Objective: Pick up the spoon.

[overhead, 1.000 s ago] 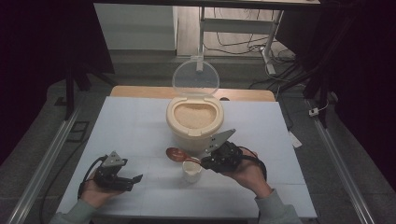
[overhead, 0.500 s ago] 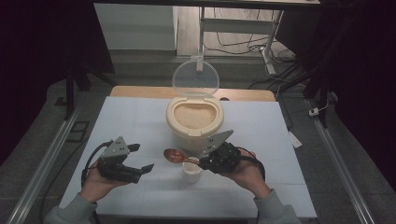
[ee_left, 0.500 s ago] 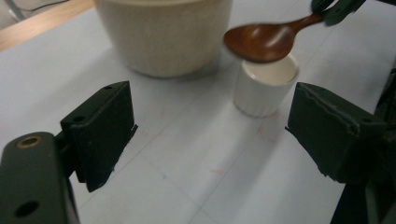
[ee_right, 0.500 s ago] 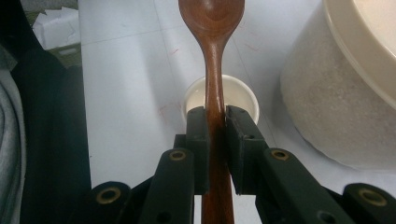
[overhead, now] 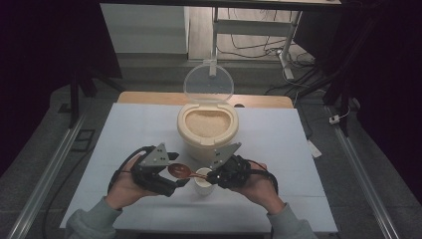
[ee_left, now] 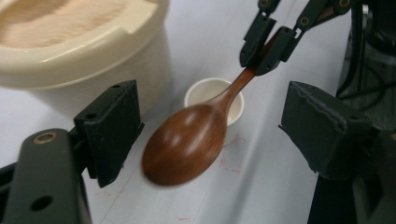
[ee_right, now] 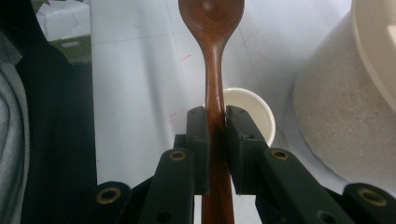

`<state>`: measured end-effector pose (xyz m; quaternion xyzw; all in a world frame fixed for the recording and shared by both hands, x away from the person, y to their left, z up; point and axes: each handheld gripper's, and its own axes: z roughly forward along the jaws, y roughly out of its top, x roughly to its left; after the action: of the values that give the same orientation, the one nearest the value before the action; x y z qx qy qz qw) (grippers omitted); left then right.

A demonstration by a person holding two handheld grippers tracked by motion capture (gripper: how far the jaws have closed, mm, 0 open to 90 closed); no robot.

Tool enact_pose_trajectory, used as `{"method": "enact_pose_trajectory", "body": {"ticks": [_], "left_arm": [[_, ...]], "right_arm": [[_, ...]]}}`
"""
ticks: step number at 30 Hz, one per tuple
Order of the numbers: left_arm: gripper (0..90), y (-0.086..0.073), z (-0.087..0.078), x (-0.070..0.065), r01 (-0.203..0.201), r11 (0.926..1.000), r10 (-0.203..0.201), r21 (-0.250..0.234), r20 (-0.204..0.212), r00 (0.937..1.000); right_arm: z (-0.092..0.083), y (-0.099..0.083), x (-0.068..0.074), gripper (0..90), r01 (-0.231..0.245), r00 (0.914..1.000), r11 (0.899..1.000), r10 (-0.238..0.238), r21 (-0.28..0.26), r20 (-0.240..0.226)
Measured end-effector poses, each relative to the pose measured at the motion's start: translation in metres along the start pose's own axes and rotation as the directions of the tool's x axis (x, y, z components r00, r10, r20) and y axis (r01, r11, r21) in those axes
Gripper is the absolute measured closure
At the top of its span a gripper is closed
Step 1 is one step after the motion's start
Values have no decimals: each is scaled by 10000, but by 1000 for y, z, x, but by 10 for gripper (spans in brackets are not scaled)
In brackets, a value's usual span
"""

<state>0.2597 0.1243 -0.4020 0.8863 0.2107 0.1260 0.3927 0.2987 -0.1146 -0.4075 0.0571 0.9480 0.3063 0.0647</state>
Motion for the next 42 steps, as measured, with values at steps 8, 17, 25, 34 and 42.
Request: {"method": "enact_pose_trajectory", "body": {"ticks": [8,17,25,34,42], "left_arm": [[259,5,18,4,-472,9955,431,820,512,9978],[350,7,34,6,-944,9815,712,1663,1404,9875],[490,6,47,7,-1336,9637,787,2310,2324,9694],[699,2,56,5,-1784,9496,938,2577,3092,9464],[756,1,61,1,-1934,9486,1104,2504,3107,9441]], "right_arm": [[3,0,1,798,173,9998,9998,-172,74,-139],[7,2,7,798,800,9964,9968,-798,74,-282],[10,4,14,798,1507,9880,9884,-1499,205,-362],[11,4,20,797,2325,9718,9721,-2308,319,-483],[13,4,23,791,2607,9649,9643,-2586,457,-461]]}}
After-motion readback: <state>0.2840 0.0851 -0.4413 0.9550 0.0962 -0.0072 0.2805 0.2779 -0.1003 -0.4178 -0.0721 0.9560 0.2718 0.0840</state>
